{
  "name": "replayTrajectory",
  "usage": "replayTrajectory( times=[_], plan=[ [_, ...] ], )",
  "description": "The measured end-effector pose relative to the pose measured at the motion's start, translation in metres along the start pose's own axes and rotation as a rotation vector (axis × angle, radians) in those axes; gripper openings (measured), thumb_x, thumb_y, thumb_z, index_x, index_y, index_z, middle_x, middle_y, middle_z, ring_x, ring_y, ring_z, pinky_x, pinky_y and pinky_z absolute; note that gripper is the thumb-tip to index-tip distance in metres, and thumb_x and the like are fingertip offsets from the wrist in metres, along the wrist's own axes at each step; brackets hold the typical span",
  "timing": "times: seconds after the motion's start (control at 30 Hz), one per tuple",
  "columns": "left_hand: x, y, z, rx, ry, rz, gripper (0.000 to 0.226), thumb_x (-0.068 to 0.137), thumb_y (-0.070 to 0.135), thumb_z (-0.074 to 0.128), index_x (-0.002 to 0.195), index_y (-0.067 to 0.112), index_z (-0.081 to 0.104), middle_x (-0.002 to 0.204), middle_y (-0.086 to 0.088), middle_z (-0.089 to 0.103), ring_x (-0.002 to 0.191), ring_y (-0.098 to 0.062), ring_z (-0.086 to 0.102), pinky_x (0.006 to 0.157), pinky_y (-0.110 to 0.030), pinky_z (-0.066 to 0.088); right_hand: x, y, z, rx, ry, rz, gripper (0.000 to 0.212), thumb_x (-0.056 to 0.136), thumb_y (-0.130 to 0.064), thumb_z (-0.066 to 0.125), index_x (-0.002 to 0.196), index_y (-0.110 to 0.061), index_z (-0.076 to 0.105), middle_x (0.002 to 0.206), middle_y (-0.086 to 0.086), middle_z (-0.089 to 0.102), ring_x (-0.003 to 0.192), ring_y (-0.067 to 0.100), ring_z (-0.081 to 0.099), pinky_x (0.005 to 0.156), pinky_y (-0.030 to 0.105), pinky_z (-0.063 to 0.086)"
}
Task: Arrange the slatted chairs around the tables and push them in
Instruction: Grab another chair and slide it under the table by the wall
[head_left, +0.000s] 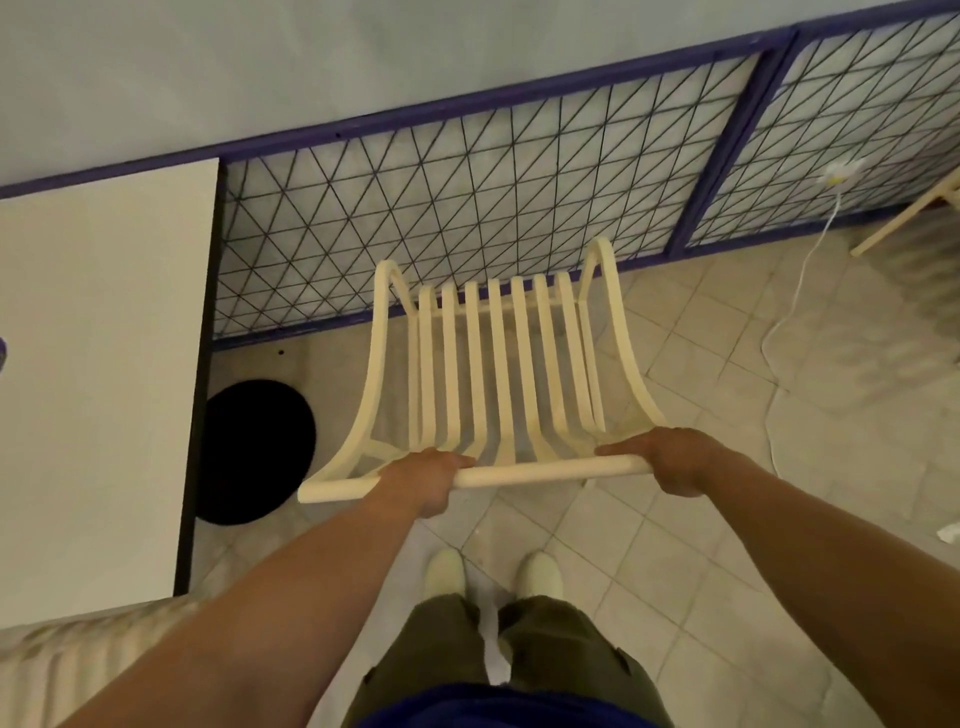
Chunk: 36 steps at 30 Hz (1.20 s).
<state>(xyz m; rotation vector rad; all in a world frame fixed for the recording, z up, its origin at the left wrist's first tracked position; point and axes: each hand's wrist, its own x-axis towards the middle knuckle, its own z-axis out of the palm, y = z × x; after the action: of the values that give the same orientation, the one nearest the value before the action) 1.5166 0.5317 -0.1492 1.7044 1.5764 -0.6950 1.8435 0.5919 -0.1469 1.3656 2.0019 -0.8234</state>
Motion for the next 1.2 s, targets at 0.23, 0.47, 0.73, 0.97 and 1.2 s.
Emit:
replayTrajectory(
  times=[0.23,0.47,0.73,0.97,1.2],
  plan=[
    [0.000,-0.005,-0.002,0.020,-0.011,0.021,0.080,0.092,0.006,0.055,0.153,0.049,0.027,0.125,-0.003,0.056,0.106,-0.025,0.060,0.084,-0.036,0.051,-0.005,-0.002,-0.001,-0.033,0.038,0.049,0.074,0.094,-0.010,0.058,0.140,-0.063,0.034,0.139,-0.006,0.053,0.118,0.023,0.057,0.095,0.032,0.046],
    [0.001,-0.018,0.002,0.007,0.006,0.087,0.082,0.092,0.001,0.054,0.155,0.045,0.027,0.127,-0.006,0.056,0.107,-0.026,0.060,0.081,-0.034,0.048,-0.003,-0.026,0.000,-0.071,0.077,0.078,0.056,0.097,-0.023,0.054,0.142,-0.055,0.038,0.140,-0.007,0.053,0.122,0.022,0.055,0.104,0.036,0.039],
    [0.005,-0.018,0.007,0.014,0.048,0.087,0.070,0.093,0.006,0.054,0.150,0.042,0.037,0.125,-0.006,0.058,0.110,-0.028,0.059,0.091,-0.043,0.052,0.001,-0.039,-0.002,-0.142,0.045,0.124,0.066,0.092,-0.015,0.055,0.143,-0.052,0.037,0.131,-0.009,0.056,0.119,0.021,0.055,0.105,0.045,0.039],
    [0.003,-0.015,0.010,-0.003,0.065,0.030,0.071,0.093,0.009,0.059,0.149,0.048,0.038,0.120,-0.002,0.059,0.104,-0.025,0.061,0.086,-0.041,0.053,0.008,-0.030,-0.005,-0.100,0.015,0.015,0.072,0.088,-0.010,0.061,0.144,-0.048,0.038,0.131,-0.004,0.055,0.113,0.020,0.058,0.097,0.036,0.047],
    [-0.002,-0.011,0.008,0.020,0.063,0.008,0.076,0.093,0.005,0.056,0.151,0.049,0.033,0.118,-0.001,0.060,0.100,-0.024,0.062,0.085,-0.038,0.054,0.011,-0.023,0.000,-0.107,-0.003,-0.041,0.072,0.089,-0.009,0.060,0.149,-0.040,0.036,0.130,0.001,0.054,0.112,0.022,0.057,0.094,0.034,0.046]
  ],
)
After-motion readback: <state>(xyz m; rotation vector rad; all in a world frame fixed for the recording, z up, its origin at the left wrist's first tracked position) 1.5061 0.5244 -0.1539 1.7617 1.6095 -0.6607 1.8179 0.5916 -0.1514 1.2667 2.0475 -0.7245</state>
